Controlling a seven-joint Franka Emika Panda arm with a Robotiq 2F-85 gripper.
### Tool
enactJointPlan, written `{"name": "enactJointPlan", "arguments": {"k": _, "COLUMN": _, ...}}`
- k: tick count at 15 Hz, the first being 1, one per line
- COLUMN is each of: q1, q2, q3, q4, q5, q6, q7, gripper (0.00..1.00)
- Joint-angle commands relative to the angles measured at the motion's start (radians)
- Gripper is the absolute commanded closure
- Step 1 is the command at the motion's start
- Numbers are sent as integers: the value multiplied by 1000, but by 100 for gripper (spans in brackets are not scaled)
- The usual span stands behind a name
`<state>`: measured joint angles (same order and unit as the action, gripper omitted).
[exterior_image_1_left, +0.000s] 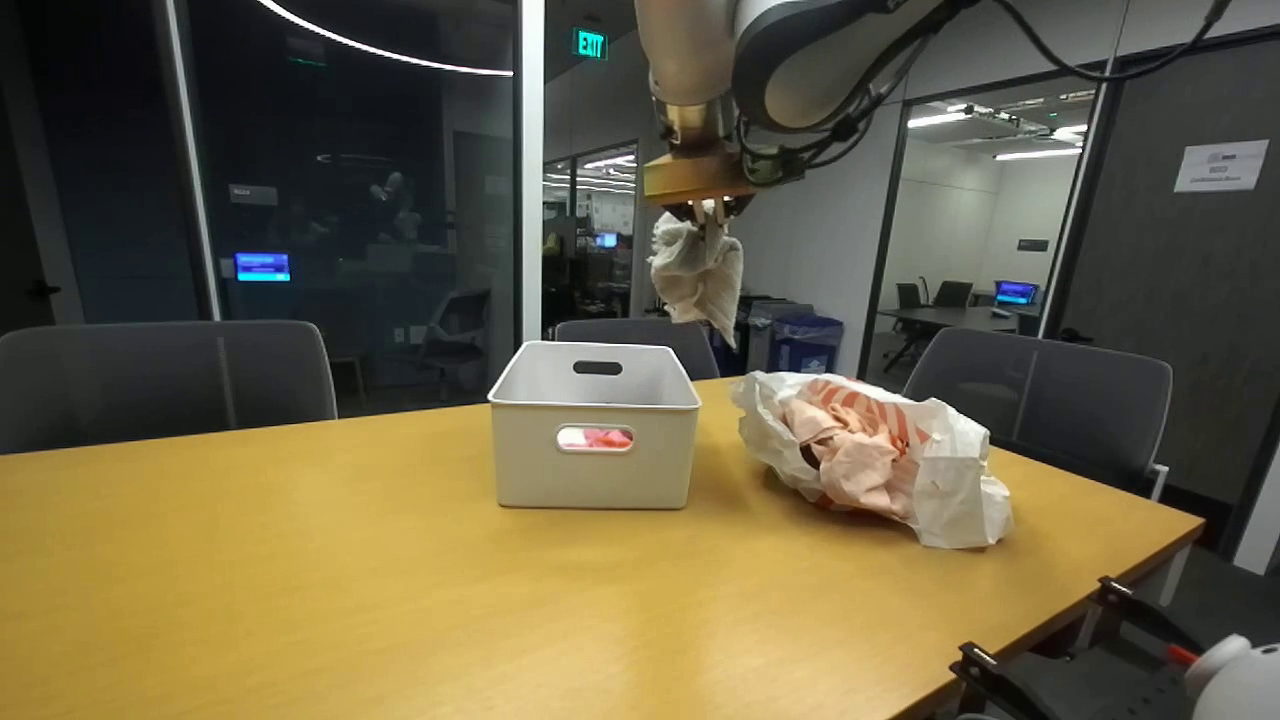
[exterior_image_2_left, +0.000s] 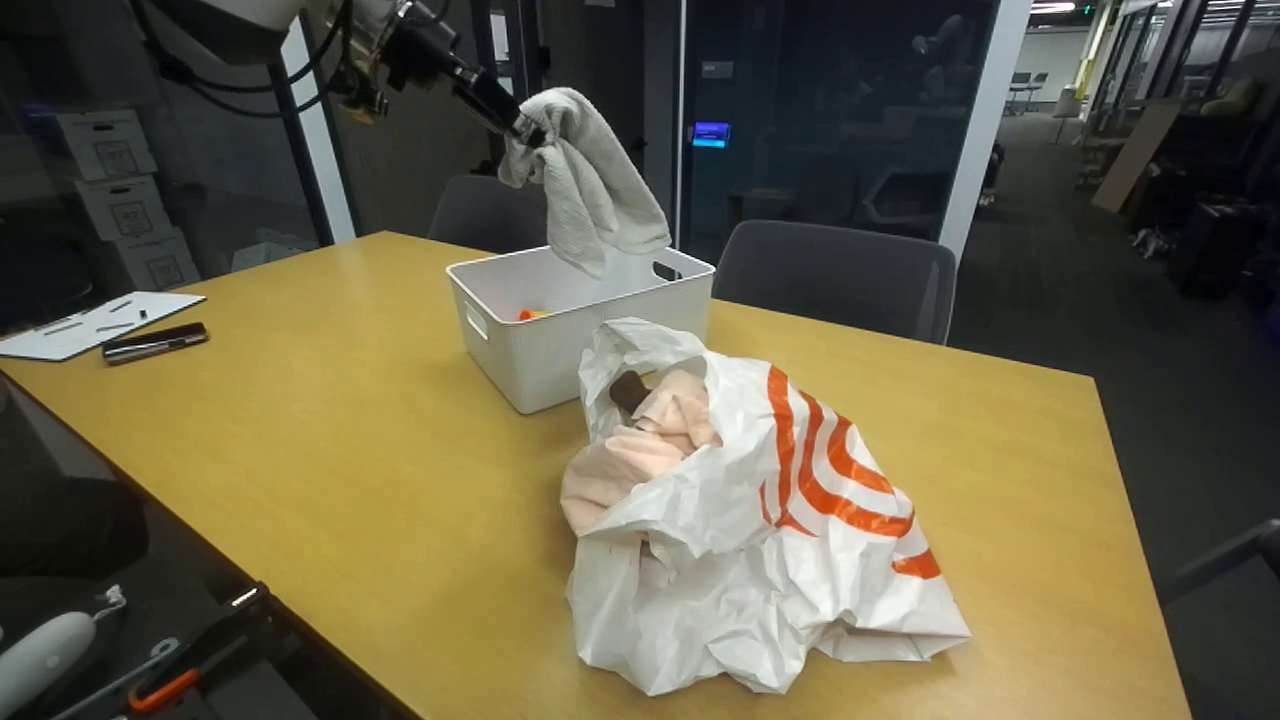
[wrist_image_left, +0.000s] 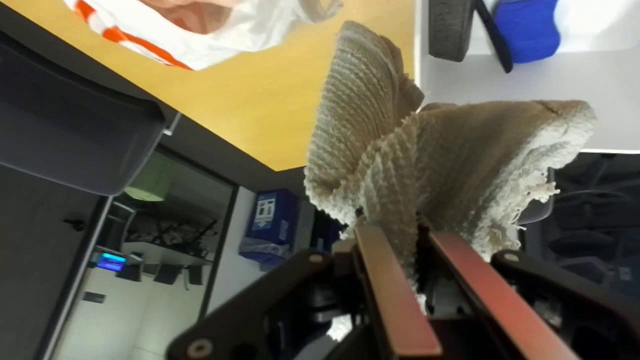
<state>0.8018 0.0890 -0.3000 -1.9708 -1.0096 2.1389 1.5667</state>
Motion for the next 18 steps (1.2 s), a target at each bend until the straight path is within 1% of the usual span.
{"name": "enactJointPlan", "arguments": {"k": 1, "q1": -134, "q2": -201, "q3": 201, "q4": -229, "q5": -67, "q6": -128, "q7": 243, "gripper": 92}}
{"name": "enactJointPlan", "arguments": {"k": 4, "q1": -251, "q2": -281, "q3": 344, "q4": -359, "q5": -2, "q6": -149, "q7": 366, "gripper": 92}}
{"name": "enactJointPlan", "arguments": {"k": 5, "q1": -286, "q2": -302, "q3": 380, "q4": -395, "q5": 11, "q6": -143, "q7": 392, "gripper": 92}}
{"name": "enactJointPlan", "arguments": {"k": 7, "q1": -360, "q2": -323, "q3": 423, "q4": -451, "q5": 54, "q6": -101, "q7": 416, "gripper": 92}}
{"name": "enactJointPlan", "arguments": {"k": 8, "q1": -396, "q2": -324, "q3": 429, "q4": -471, "q5": 65, "q6": -64, "q7": 406, "gripper": 92}}
{"name": "enactJointPlan", "arguments": {"k": 11, "q1": -515, "q2": -332, "q3": 396, "q4": -501, "q5": 55, "q6": 40, "q7": 351, "gripper": 92}}
{"name": "enactJointPlan", "arguments": {"k": 14, "q1": -622, "q2": -287, "q3": 358, "q4": -475, "q5": 68, "q6": 138, "q7": 267, "gripper": 92}}
{"name": "enactJointPlan", "arguments": {"k": 16, "q1": -672, "q2": -249, "q3": 331, "q4": -463, "q5": 103, "q6": 224, "q7": 209, "gripper": 92}}
{"name": "enactJointPlan", "arguments": {"k": 18, "q1": -706, "q2": -204, "q3": 320, "q4": -456, "q5": 146, "q6": 301, "q7": 155, "gripper": 92}}
